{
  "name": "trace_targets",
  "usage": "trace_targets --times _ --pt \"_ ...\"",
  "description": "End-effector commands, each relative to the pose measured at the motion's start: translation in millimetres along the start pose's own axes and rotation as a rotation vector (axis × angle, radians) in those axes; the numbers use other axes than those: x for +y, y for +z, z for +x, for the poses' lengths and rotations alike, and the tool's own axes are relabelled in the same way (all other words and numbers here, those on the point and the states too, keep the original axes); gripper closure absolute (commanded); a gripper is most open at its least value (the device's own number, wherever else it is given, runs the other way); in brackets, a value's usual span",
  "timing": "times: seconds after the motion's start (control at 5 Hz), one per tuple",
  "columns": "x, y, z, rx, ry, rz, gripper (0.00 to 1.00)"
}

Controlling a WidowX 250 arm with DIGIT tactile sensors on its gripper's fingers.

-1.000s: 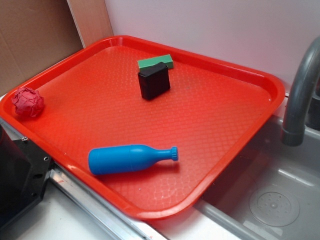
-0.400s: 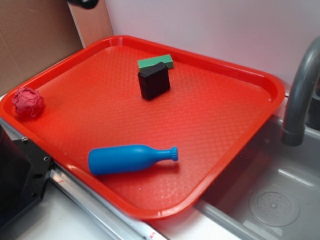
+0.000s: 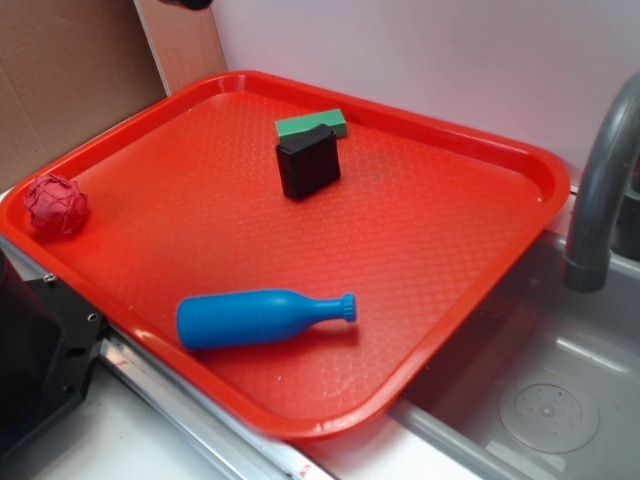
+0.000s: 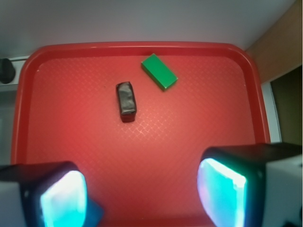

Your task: Grab the black box.

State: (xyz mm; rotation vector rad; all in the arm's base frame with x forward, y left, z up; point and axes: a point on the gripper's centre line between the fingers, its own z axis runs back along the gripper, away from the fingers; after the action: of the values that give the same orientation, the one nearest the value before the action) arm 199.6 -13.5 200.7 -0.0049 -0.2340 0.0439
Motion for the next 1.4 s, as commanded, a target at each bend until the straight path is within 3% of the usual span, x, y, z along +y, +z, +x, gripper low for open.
trace_targets --times 0.0,0.2,0.8,1.0,1.2 --pt "-10 -46 27 0.116 0.034 0.028 0.00" --pt "-15 -86 37 0.117 -0.063 -0.029 0.00" --pt "-9 -163 54 0.185 -0.099 -0.079 0.00" --pt "-22 -183 61 0.195 -0.138 -0.098 0.00" --pt "-36 -181 60 0.180 -0.143 -0.117 0.69"
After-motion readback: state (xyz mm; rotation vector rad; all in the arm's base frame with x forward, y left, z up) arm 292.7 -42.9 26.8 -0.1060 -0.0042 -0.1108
